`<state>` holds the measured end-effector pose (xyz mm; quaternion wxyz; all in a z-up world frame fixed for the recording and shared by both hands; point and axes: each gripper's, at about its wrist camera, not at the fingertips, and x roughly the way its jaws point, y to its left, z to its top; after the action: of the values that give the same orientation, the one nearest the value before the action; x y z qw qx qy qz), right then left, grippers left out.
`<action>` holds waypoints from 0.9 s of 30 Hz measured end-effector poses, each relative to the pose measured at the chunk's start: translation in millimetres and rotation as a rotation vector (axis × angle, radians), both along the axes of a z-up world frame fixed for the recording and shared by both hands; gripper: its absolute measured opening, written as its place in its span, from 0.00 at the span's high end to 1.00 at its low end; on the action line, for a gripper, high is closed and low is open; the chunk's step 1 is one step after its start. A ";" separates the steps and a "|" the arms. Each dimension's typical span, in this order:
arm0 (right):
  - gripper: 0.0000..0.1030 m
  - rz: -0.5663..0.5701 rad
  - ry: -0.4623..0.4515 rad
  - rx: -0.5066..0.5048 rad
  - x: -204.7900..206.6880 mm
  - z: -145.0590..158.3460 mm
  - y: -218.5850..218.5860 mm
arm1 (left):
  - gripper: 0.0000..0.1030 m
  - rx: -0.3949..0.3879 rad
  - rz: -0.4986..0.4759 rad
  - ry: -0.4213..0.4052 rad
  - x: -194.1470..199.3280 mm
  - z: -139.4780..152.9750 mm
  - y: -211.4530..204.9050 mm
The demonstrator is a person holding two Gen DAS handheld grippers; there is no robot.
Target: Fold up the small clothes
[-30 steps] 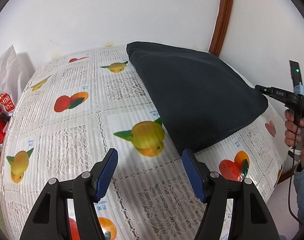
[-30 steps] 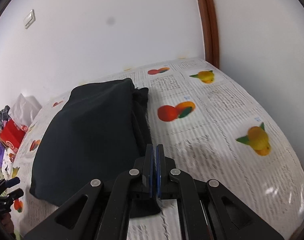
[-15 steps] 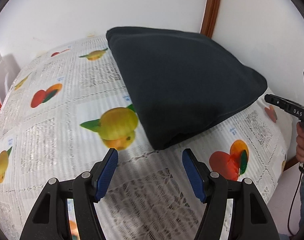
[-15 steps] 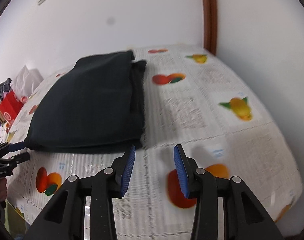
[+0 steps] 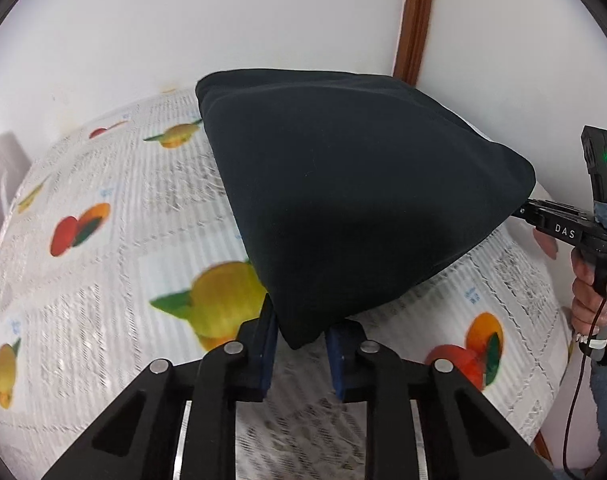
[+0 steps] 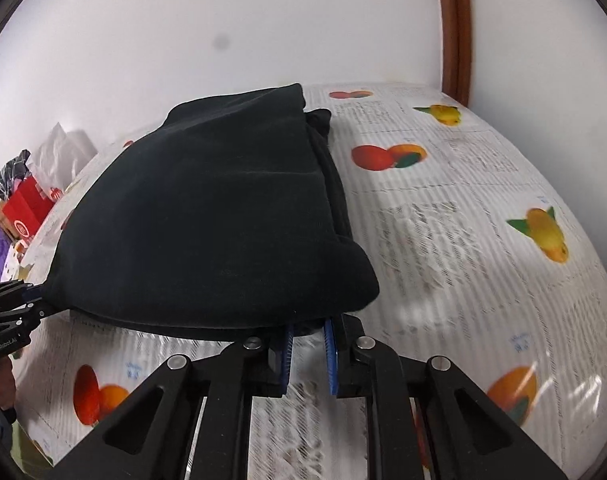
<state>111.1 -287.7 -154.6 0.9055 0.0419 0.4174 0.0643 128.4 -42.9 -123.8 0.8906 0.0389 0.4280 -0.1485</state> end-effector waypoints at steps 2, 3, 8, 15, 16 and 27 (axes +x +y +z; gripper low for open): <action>0.87 0.007 0.008 0.014 6.1 1.1 3.8 | 0.82 -0.006 0.010 0.000 4.1 2.2 6.8; 0.87 0.013 0.010 0.019 10.3 1.6 6.9 | 0.83 -0.007 0.020 -0.001 6.6 3.0 11.8; 0.87 0.052 0.013 0.022 35.3 2.3 30.7 | 0.86 0.018 0.073 -0.014 17.3 7.1 36.3; 0.87 0.060 0.017 0.057 71.3 -0.9 53.4 | 0.86 -0.001 0.143 0.008 28.8 9.4 64.3; 0.86 0.056 0.022 0.061 74.2 -0.9 53.9 | 0.86 -0.008 0.145 0.013 29.1 9.9 65.7; 0.62 0.147 -0.080 0.047 36.0 48.4 30.6 | 0.83 -0.060 0.174 0.004 7.4 28.6 90.4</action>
<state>147.0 -257.1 -106.2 0.9130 0.0301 0.3813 0.1419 135.8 47.6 -95.2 0.9000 -0.0254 0.4271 -0.0834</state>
